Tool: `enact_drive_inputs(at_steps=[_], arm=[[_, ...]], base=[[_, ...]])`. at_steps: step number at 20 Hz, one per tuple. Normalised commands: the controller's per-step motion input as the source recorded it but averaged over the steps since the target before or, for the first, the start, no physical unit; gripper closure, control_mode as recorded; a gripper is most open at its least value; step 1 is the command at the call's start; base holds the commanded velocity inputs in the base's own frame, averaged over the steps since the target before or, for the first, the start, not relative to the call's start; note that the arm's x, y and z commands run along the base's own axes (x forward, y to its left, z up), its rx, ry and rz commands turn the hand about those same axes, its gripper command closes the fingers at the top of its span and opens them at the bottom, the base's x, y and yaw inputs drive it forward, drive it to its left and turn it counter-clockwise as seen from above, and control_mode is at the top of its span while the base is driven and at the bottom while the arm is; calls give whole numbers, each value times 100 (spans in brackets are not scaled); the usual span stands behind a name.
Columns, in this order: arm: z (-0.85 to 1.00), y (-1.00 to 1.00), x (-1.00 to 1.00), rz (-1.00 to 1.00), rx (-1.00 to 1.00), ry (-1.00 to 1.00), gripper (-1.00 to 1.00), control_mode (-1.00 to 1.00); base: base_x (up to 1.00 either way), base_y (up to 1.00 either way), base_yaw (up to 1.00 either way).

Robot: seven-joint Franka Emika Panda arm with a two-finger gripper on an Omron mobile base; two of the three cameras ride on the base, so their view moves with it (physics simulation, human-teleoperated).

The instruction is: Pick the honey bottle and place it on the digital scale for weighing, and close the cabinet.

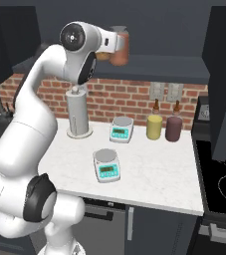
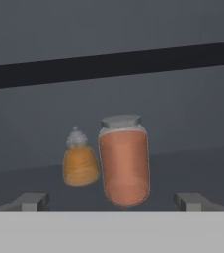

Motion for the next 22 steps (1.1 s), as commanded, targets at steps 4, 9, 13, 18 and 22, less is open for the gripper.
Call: enact_drive_inputs(at_steps=[4, 9, 13, 18, 22], arm=[[0, 0, 42, 0, 0, 0, -100, -100], [0, 6, 42, 0, -8, 0, -100, -100], [3, 0, 13, 0, -12, 0, -100, -100], [15, -3, 2, -1, -3, 0, -100, -100], [22, -2, 15, 0, 0, 0, -100, -100]], base=[[0, 0, 0], [0, 0, 0], [0, 0, 0], [0, 0, 0], [0, 0, 0]])
